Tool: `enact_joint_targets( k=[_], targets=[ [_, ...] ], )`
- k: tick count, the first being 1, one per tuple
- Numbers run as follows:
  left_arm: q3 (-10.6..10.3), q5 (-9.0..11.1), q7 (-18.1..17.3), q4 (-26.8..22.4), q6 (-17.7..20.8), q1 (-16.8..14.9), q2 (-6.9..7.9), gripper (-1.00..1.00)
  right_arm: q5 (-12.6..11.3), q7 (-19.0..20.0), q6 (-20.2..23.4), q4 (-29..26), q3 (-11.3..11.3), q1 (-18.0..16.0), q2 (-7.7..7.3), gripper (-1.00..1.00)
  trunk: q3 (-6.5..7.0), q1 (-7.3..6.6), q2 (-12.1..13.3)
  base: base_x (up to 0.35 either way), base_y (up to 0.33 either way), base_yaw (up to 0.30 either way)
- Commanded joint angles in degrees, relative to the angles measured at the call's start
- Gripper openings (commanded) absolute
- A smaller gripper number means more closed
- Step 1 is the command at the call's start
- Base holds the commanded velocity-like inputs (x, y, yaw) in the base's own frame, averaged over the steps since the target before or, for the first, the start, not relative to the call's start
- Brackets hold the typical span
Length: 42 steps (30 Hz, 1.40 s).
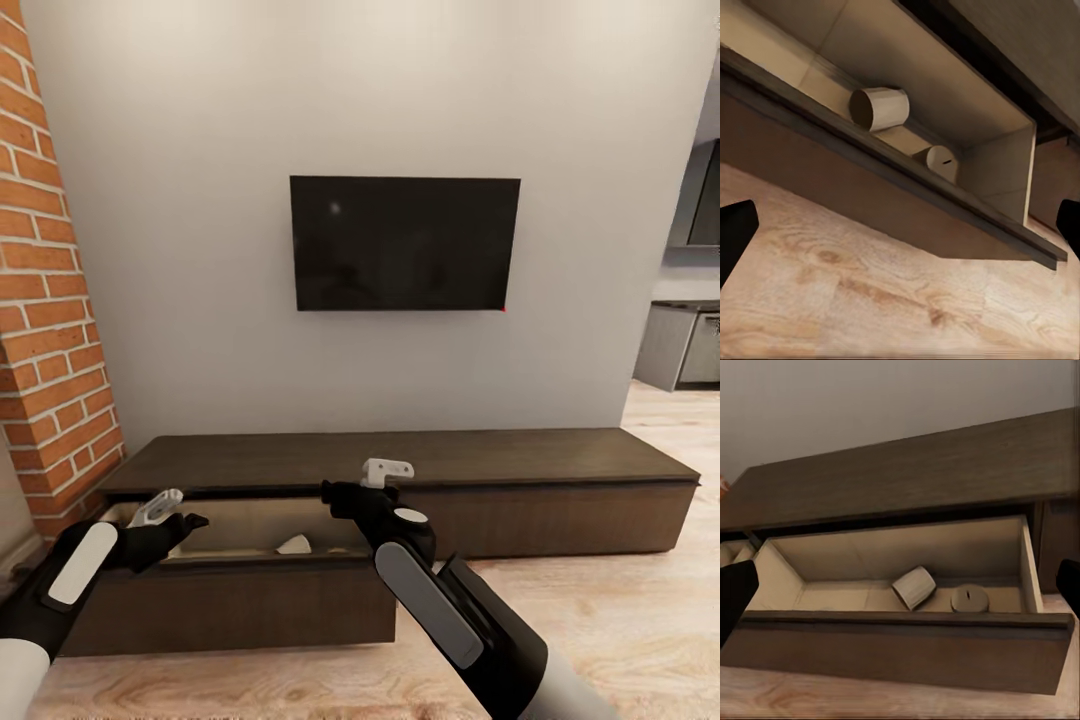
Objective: Place each of the two pumpkins and all three candles from the living room inside a cabinet in the living room (use any cabinet), then make sure every cabinet is closed, and position the cauldron so it is next to a table in the living room.
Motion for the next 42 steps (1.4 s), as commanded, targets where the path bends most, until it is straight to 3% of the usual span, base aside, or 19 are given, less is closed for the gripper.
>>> enact_joint_targets(
  k=[1,27,42],
  targets=[
    [0.07,0.61,0.56,-0.04,0.22,-0.03,0.00,1.00,-0.33,-0.44,0.19,0.02,0.05,-0.07,-0.01,1.00,-0.07,-0.03,-0.04,-0.166,-0.020,0.000],
    [0.04,0.62,0.50,0.07,0.20,-0.03,0.02,1.00,-0.24,-0.41,0.10,0.90,-0.01,-0.07,-0.08,1.00,0.07,-0.03,-0.04,-0.070,0.258,-0.012],
    [0.07,0.62,0.41,0.07,0.25,-0.03,0.02,1.00,-0.24,-0.41,0.10,0.95,-0.04,-0.07,-0.08,1.00,0.50,-0.03,-0.04,-0.274,0.183,-0.077]
  ],
)
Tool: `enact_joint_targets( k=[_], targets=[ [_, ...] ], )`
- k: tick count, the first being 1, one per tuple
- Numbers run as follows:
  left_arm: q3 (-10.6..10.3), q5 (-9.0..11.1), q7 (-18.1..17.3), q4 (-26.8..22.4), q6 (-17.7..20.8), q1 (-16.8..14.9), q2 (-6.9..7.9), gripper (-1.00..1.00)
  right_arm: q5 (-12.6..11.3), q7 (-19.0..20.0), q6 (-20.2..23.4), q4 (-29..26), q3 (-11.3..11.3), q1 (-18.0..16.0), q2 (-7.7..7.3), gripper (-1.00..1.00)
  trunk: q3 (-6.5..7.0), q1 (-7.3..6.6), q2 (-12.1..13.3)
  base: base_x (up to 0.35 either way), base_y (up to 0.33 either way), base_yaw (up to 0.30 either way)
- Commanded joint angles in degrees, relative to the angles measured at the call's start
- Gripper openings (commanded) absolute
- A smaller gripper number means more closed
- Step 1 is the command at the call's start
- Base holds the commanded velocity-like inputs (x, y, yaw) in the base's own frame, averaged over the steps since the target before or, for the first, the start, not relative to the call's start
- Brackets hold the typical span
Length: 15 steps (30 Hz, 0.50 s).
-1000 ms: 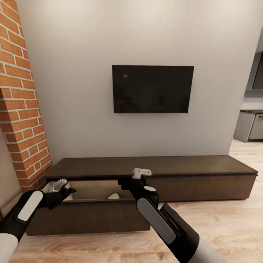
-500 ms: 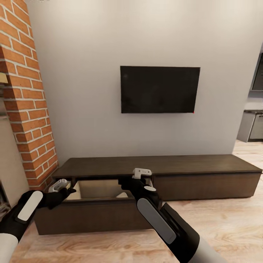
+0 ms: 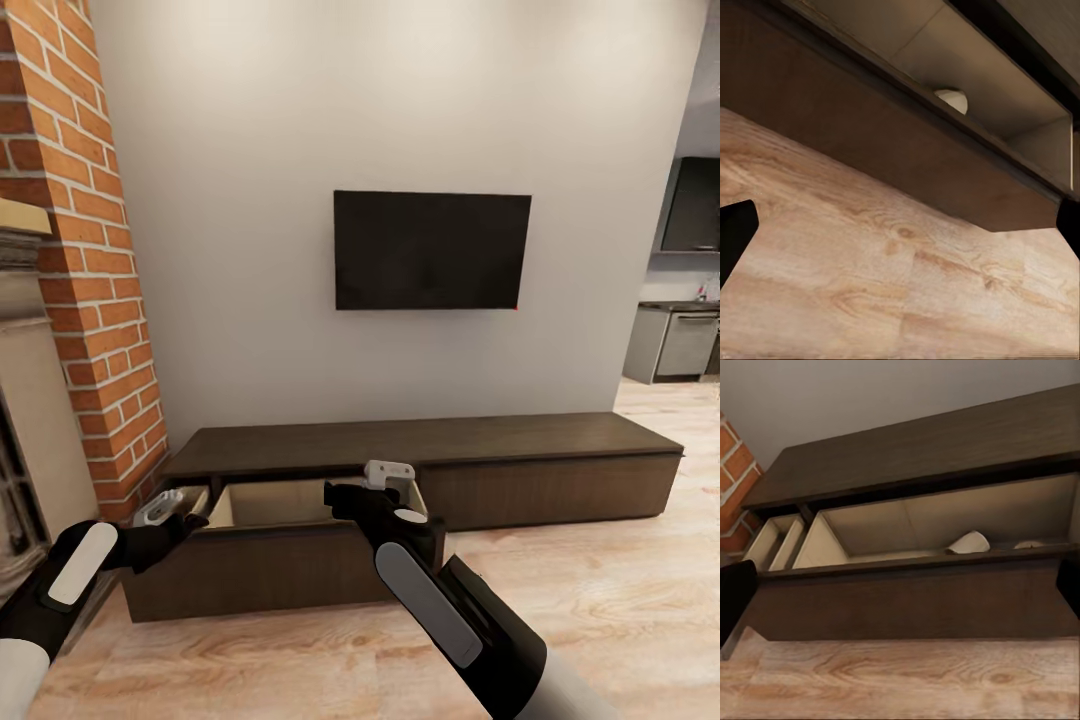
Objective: Place each of the two pumpkins and all three candles from the living room inside a cabinet in the living room (use any cabinet), then make sure every cabinet is closed, and position the cauldron so it is next to a table in the living room.
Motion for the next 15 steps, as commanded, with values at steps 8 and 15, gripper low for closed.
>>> enact_joint_targets(
  k=[8,15],
  targets=[
    [0.02,0.38,0.52,-0.06,0.22,-0.02,-0.08,1.00,-0.33,-0.45,0.20,0.01,0.05,-0.07,0.03,1.00,-0.07,-0.04,-0.04,-0.329,0.029,0.000],
    [0.02,0.35,0.60,-0.06,0.14,-0.02,-0.09,1.00,-0.33,-0.45,0.20,0.01,0.05,-0.07,0.01,1.00,-0.07,-0.04,-0.04,-0.180,-0.089,0.000]
  ],
)
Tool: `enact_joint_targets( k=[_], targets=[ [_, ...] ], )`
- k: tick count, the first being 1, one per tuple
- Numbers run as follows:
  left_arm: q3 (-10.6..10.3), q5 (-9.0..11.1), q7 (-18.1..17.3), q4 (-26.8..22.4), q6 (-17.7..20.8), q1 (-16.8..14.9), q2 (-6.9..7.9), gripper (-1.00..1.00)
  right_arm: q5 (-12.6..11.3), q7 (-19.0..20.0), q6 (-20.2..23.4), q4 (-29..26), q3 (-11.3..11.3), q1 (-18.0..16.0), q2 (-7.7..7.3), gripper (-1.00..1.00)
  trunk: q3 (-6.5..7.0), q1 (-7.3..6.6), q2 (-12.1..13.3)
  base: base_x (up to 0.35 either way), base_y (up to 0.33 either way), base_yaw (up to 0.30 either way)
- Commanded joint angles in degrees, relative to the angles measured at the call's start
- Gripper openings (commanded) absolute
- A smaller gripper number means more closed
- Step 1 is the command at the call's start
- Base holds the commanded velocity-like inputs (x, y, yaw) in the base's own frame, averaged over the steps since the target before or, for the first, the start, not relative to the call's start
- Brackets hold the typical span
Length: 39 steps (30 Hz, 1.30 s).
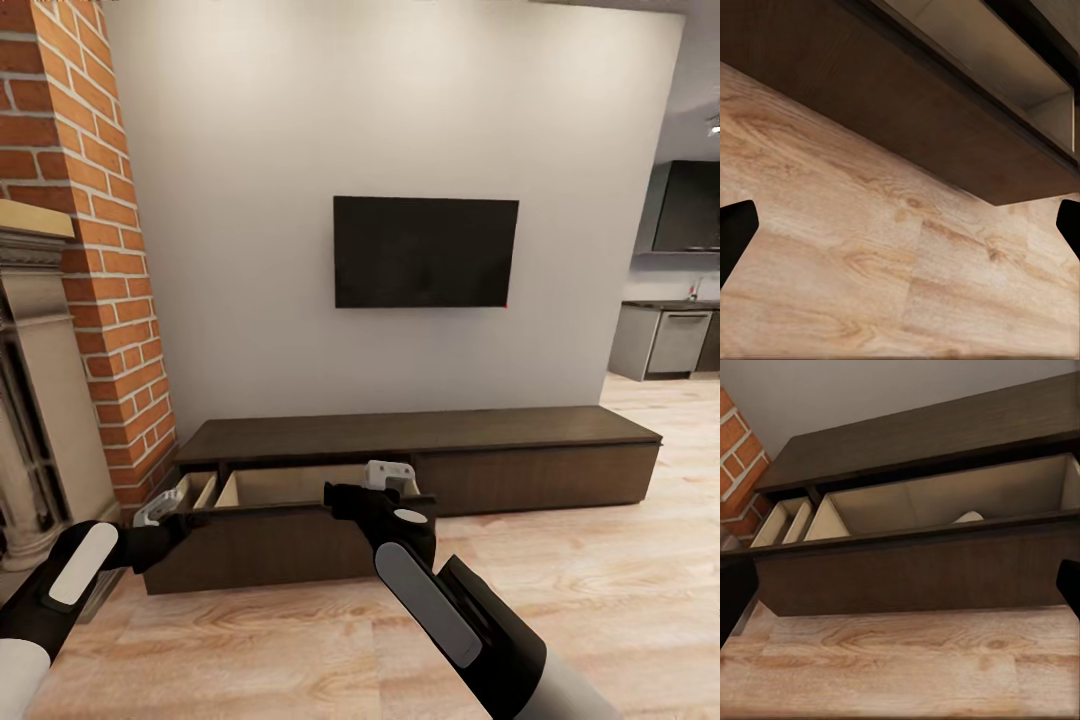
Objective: Place each of the two pumpkins and all three candles from the living room inside a cabinet in the living room (use any cabinet), then make sure every cabinet is closed, and position the cauldron so it is next to a table in the living room.
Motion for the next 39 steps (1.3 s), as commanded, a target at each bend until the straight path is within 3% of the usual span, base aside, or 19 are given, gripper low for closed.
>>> enact_joint_targets(
  k=[1,16,32,35,39],
  targets=[
    [0.06,0.61,0.53,-0.07,0.23,-0.03,0.00,1.00,-0.32,-0.44,0.19,-0.06,0.05,-0.07,0.00,1.00,-0.07,-0.01,-0.03,-0.044,-0.024,0.000],
    [0.12,0.61,0.58,-0.39,0.19,-0.03,0.03,1.00,-0.32,-0.44,0.19,-0.01,0.05,-0.07,0.03,1.00,-0.07,-0.01,-0.03,-0.005,-0.003,0.000],
    [0.08,0.41,0.75,-0.54,-0.05,-0.03,0.00,1.00,-0.33,-0.44,0.19,-0.01,0.05,-0.07,0.04,1.00,-2.94,3.50,-6.45,-0.078,0.000,0.000],
    [0.00,-0.36,0.82,-0.67,-0.18,-0.03,0.00,1.00,-0.33,-0.44,0.19,0.06,0.05,-0.07,0.07,1.00,-3.48,4.16,-7.66,-0.036,0.000,0.000],
    [-0.26,-3.08,0.96,-1.54,-0.50,-0.03,-0.24,1.00,-0.36,-0.37,0.19,0.15,0.11,-0.07,0.08,1.00,-4.20,5.04,-9.26,-0.009,0.000,0.000]
  ],
)
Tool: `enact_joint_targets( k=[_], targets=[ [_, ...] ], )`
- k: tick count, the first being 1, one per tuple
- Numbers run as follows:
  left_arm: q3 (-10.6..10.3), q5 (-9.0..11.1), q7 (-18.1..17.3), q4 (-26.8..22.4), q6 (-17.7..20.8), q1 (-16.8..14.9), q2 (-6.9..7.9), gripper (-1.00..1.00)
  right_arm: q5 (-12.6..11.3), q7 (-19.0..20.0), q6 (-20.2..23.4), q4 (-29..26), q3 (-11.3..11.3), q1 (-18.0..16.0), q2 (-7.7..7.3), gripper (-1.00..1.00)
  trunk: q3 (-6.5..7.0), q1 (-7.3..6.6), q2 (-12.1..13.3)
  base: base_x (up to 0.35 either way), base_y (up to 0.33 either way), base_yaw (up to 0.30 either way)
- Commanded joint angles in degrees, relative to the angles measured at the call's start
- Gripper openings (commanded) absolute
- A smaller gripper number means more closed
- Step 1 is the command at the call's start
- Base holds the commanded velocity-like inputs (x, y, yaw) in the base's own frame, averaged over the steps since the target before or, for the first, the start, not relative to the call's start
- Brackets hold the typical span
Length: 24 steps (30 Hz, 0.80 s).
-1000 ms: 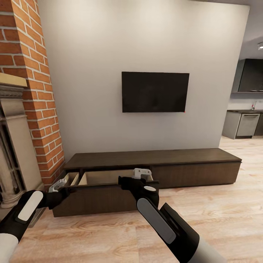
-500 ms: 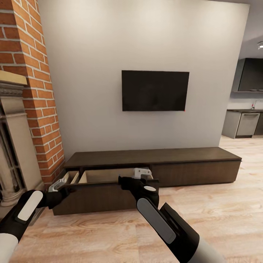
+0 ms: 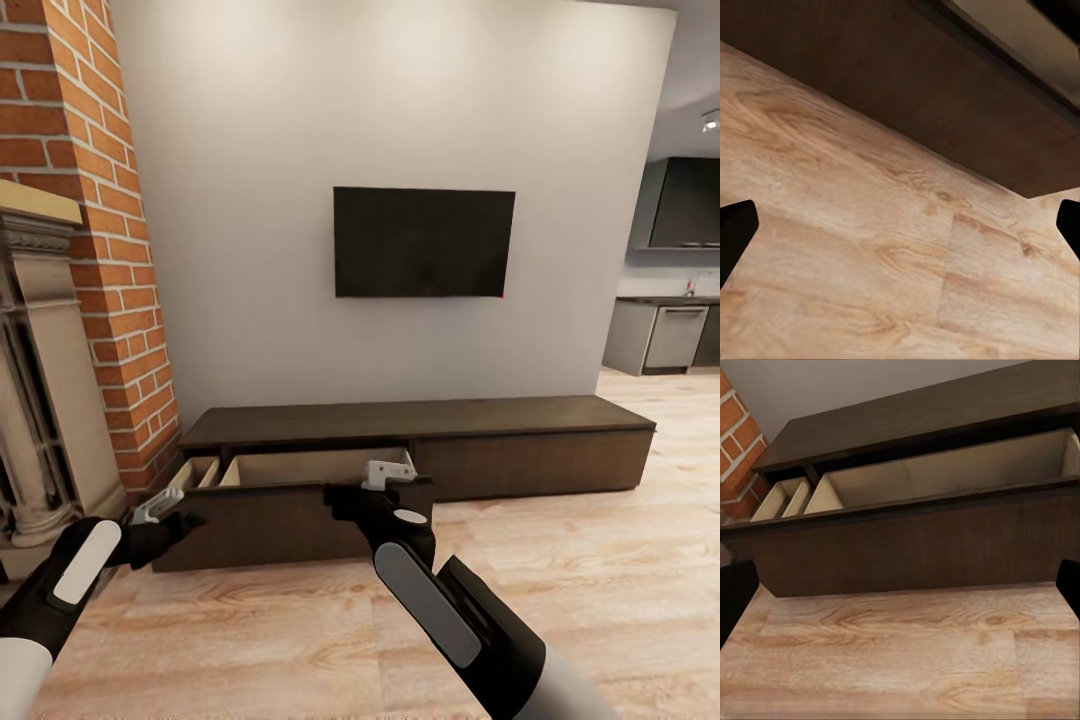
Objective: Place each of the two pumpkins and all three candles from the living room inside a cabinet in the living room (use any cabinet), then make sure every cabinet is closed, and position the cauldron so it is next to a table in the living room.
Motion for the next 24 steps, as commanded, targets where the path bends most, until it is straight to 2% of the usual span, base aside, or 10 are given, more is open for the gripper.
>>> enact_joint_targets(
  k=[1,5,8,9,10,11,12,15,18,24],
  targets=[
    [0.00,-0.72,0.56,-0.40,0.17,-0.03,-0.17,1.00,-0.37,-0.44,0.19,0.32,0.06,-0.07,0.00,1.00,-0.25,0.21,-0.45,-0.003,0.000,0.000],
    [-0.34,-6.23,0.76,-1.39,0.05,-0.03,-1.14,1.00,-0.32,-0.42,-0.49,6.89,0.04,-0.07,0.06,1.00,-0.97,1.09,-2.05,-0.001,0.000,0.000],
    [-0.72,-12.16,0.87,-2.56,-0.13,-0.03,-3.62,1.00,0.29,0.80,-1.15,14.42,0.00,-0.17,0.30,1.00,-1.51,1.75,-3.25,0.000,0.000,0.000],
    [-0.78,-14.44,1.00,-2.78,-0.36,-0.03,-4.71,1.00,1.27,1.89,-1.38,16.37,-0.03,-0.23,0.46,1.00,-1.69,1.97,-3.66,0.000,0.000,0.000],
    [-0.80,-15.62,1.08,-2.86,-0.52,-0.03,-5.26,1.00,1.92,2.53,-1.56,17.22,-0.04,-0.25,0.53,1.00,-1.87,2.19,-4.06,0.000,0.000,0.000],
    [-0.83,-19.44,1.32,-2.98,-1.29,-0.03,-7.10,1.00,4.38,4.75,-2.29,19.42,-0.16,-0.29,0.69,1.00,-2.05,2.41,-4.46,0.000,0.000,0.000],
    [-0.85,-21.80,1.41,-2.99,-1.86,-0.03,-8.25,1.00,5.88,6.06,-2.69,20.52,-0.23,-0.31,0.76,1.00,-2.23,2.63,-4.86,0.000,0.000,0.000],
    [-0.86,-26.84,1.54,-3.06,-2.96,0.04,-10.60,1.00,8.41,8.16,-3.80,22.81,-0.33,-0.33,0.90,1.00,-2.80,3.12,-5.73,0.000,0.000,0.000],
    [-0.86,-28.58,1.07,-3.11,-3.43,0.09,-11.49,1.00,9.18,8.84,-7.16,25.07,-0.20,-0.33,0.93,1.00,-3.47,3.20,-5.77,0.000,0.000,0.000],
    [-0.87,-28.65,0.27,-3.07,-10.20,0.37,-11.78,1.00,12.06,9.12,-12.29,28.63,-0.10,-0.33,0.97,1.00,-4.80,3.36,-5.85,0.000,0.000,0.000]
  ],
)
